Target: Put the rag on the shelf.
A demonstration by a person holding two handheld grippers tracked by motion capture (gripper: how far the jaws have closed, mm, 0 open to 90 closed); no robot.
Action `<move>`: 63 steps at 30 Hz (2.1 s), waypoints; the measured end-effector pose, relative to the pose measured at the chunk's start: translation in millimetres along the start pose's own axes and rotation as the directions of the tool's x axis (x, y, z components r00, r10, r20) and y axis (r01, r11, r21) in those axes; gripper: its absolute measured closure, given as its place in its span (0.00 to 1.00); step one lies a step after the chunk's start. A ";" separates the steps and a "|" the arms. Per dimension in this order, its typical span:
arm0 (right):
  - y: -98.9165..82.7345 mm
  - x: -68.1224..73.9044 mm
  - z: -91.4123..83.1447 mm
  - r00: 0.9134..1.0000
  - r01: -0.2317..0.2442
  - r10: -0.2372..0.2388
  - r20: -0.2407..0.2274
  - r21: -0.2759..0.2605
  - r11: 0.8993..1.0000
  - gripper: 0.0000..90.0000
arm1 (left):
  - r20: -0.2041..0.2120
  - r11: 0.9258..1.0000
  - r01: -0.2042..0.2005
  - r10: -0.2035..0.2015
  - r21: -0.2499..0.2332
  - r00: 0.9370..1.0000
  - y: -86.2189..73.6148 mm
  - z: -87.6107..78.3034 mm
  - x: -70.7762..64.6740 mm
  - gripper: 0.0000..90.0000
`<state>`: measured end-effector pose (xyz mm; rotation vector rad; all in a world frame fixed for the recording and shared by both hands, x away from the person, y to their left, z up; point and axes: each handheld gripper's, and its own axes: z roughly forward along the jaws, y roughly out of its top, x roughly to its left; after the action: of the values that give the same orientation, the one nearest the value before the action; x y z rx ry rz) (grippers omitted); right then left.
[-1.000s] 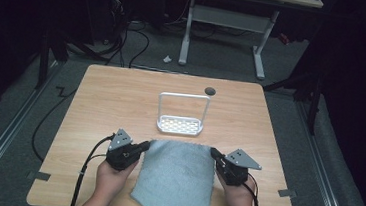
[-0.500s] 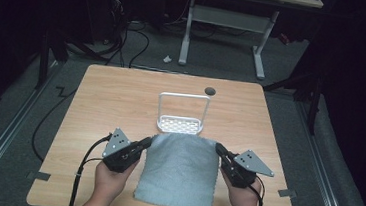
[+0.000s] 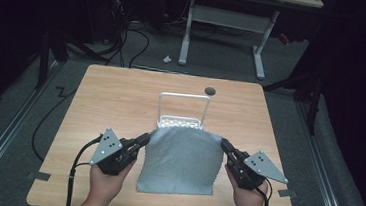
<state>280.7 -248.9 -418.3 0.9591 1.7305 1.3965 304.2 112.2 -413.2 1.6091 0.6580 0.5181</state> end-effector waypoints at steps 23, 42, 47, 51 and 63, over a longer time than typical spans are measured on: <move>42.2 7.1 -14.4 0.999 0.022 -0.026 -0.021 -0.147 0.989 1.00 | -0.023 0.996 -0.026 0.024 -0.081 0.999 31.9 -9.5 5.4 1.00; 83.1 -19.0 10.0 1.000 0.013 -0.015 -0.009 -0.166 0.986 1.00 | -0.068 0.994 -0.043 0.036 -0.104 0.997 79.1 13.1 37.0 1.00; 93.2 -29.1 20.7 1.000 0.005 -0.003 0.013 -0.165 0.986 1.00 | -0.104 0.993 -0.079 0.069 -0.093 0.992 96.3 29.4 48.0 1.00; 102.2 -36.0 28.8 0.999 0.020 -0.014 0.033 -0.168 0.986 1.00 | -0.124 0.990 -0.103 0.091 -0.097 0.988 104.4 36.4 51.9 1.00; 128.7 -61.3 73.0 0.997 0.038 -0.031 0.076 -0.103 0.994 1.00 | -0.186 0.986 -0.158 0.146 -0.051 0.971 127.1 71.5 77.6 1.00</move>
<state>388.5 -250.6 -299.8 0.9084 1.5968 1.3973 424.5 102.5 -300.3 1.5695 0.6488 0.8000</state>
